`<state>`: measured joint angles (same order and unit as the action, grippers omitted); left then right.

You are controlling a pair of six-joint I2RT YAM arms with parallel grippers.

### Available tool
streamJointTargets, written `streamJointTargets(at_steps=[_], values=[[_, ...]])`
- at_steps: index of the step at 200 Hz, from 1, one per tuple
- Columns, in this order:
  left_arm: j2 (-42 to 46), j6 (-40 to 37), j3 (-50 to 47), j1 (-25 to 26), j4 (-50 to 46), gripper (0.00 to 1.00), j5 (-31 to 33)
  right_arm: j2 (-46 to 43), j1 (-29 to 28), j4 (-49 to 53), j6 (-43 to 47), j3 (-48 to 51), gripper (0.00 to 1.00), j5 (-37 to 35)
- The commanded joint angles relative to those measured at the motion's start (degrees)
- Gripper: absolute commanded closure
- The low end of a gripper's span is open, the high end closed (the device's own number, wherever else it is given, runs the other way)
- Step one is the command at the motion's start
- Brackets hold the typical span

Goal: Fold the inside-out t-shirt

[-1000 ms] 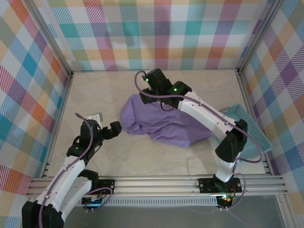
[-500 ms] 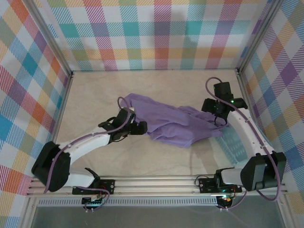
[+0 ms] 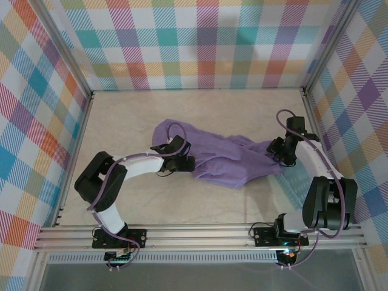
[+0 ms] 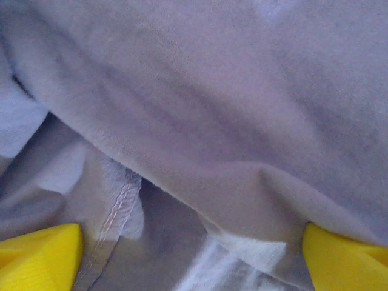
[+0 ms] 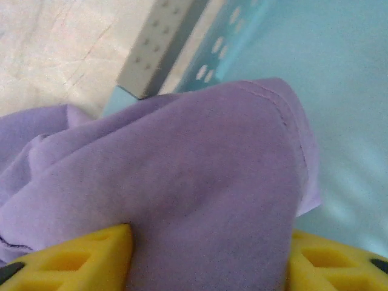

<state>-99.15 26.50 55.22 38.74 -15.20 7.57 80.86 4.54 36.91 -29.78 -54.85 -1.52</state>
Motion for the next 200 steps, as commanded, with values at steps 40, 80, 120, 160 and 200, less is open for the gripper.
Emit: streamJointTargets(at_steps=[40, 80, 120, 160, 200], values=[[-3.8, 0.2, 4.2, 2.0, -1.5, 0.23, -0.3, -8.2, -6.3, 3.6, 3.3, -8.2, 1.00, -7.9], [-3.3, 0.5, 4.2, 1.9, -3.3, 0.36, 3.1, -9.1, -19.6, 4.8, 4.8, -12.1, 1.00, -8.1], [-2.1, 0.5, 3.2, 2.0, -3.9, 0.40, 4.4, -0.8, -26.3, -0.1, 1.4, -9.3, 1.00, -3.4], [-1.2, 0.7, 2.2, 2.0, -3.9, 0.41, 4.6, 5.6, -20.3, 0.1, -1.8, -5.8, 1.00, -8.5], [-1.1, 0.7, 1.5, 2.0, -3.3, 0.41, 4.5, 6.9, -12.1, -0.2, -2.0, -4.5, 1.00, -11.9]])
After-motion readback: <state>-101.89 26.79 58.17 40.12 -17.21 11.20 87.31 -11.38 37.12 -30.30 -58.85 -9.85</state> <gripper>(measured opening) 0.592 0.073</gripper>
